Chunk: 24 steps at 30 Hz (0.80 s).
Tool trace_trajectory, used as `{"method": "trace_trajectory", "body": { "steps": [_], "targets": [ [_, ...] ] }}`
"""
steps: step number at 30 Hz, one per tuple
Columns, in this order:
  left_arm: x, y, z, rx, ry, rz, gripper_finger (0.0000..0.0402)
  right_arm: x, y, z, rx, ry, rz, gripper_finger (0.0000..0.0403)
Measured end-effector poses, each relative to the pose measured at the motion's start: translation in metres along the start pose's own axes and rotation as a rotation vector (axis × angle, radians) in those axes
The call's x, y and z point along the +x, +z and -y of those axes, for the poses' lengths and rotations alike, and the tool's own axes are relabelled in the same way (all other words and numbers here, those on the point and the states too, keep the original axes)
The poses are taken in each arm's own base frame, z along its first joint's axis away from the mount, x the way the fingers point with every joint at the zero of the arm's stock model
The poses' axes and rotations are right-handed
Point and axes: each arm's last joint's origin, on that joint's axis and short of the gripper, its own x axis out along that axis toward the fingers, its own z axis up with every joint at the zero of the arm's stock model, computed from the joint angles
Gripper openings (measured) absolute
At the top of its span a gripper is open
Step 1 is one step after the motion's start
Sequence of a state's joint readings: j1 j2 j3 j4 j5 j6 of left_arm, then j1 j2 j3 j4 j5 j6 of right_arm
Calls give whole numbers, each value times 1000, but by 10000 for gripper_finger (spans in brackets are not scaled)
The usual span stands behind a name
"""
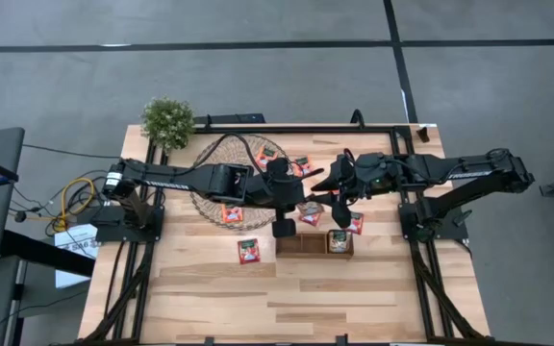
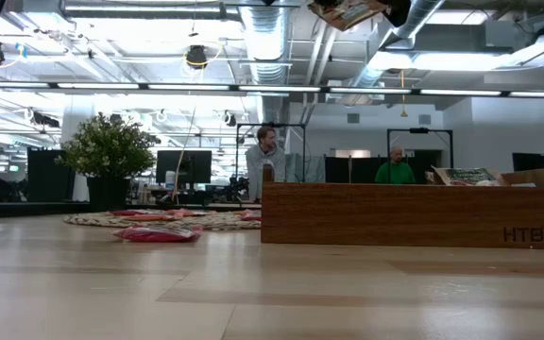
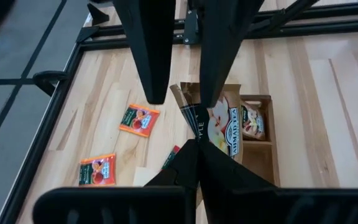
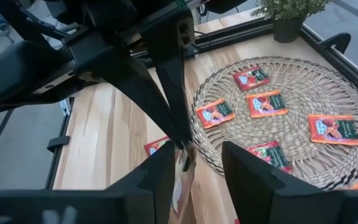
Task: Pick & Place Tea
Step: Put the brown tea bag into the right slot of the wooden organizer
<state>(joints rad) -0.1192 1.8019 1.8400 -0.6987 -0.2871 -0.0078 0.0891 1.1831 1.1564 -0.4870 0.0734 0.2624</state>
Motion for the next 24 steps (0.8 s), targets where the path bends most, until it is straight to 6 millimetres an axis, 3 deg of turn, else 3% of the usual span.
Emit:
{"method": "trace_trajectory", "body": {
  "steps": [12, 24],
  "targets": [
    [0, 1, 0, -5, 0, 14, 0, 0, 0, 2, 29, -7, 2, 103],
    [0, 1, 0, -7, 5, 13, 0, 0, 1, 6, 41, -4, -6, 4]
  ]
}}
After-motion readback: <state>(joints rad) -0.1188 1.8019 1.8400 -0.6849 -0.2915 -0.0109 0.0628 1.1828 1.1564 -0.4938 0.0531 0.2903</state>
